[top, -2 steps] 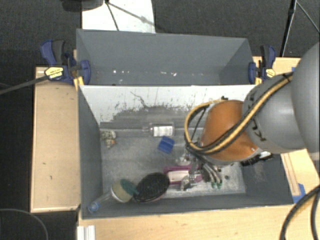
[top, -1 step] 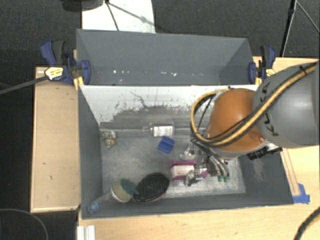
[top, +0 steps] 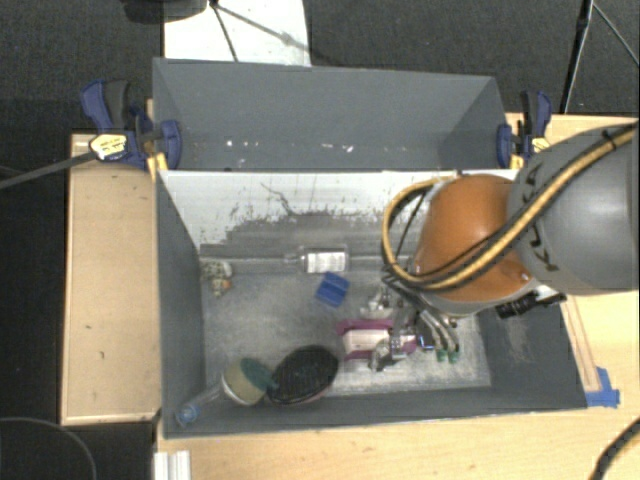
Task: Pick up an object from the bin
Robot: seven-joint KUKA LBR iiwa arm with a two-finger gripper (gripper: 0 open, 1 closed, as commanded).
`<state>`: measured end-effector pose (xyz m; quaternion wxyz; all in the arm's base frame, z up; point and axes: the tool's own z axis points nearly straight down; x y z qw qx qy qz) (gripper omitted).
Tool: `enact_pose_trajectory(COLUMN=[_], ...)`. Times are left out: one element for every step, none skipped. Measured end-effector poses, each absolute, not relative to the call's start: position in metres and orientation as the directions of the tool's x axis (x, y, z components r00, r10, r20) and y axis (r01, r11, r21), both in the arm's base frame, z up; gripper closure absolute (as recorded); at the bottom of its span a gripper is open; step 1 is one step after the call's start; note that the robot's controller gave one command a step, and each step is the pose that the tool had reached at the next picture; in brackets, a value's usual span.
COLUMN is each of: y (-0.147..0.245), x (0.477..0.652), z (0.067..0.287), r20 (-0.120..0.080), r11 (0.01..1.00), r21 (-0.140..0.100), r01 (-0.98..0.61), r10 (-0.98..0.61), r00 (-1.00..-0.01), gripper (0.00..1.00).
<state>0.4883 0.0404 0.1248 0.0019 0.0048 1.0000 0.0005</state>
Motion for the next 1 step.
enact_pose_trajectory(y=[0.0405], x=[0.4898], z=[0.1884], r20=[-0.007], r11=[1.000], r21=[0.001], r01=[0.009], r10=[0.009], r00=[-1.000], gripper=[1.00])
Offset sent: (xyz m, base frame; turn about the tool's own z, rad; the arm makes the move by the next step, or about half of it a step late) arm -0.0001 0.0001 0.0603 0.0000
